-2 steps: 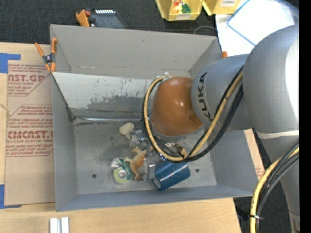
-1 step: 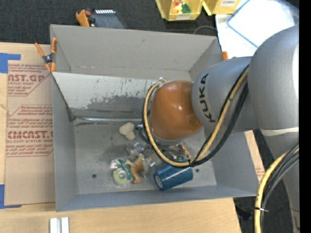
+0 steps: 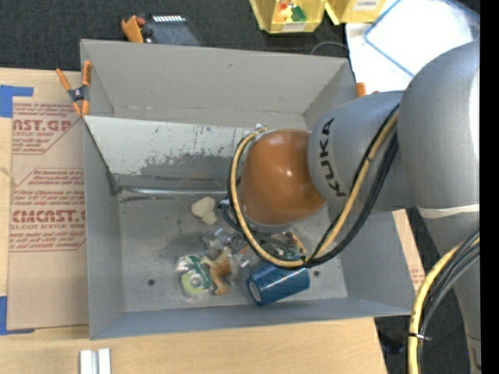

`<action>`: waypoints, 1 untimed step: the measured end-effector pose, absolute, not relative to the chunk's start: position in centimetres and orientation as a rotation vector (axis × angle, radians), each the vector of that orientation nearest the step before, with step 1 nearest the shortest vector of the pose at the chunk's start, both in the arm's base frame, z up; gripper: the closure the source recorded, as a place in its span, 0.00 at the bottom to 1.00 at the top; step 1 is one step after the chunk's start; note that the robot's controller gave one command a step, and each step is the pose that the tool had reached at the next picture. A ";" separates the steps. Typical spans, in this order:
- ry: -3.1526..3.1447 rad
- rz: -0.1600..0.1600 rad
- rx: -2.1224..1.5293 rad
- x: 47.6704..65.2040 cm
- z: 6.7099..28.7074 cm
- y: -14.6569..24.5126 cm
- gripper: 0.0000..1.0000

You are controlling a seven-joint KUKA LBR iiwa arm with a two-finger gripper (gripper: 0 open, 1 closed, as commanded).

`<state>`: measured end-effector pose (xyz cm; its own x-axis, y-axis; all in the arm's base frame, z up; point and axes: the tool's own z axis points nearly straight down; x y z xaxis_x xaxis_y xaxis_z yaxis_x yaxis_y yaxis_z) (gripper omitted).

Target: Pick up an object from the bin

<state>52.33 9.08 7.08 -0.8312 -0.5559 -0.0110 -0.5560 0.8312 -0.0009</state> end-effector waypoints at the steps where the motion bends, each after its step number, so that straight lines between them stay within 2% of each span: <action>1: 3.001 0.005 -0.911 52.2 9.3 9.1 1.00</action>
Offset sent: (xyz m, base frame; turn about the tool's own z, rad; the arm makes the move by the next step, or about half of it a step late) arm -0.0022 -0.0001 0.1068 0.0001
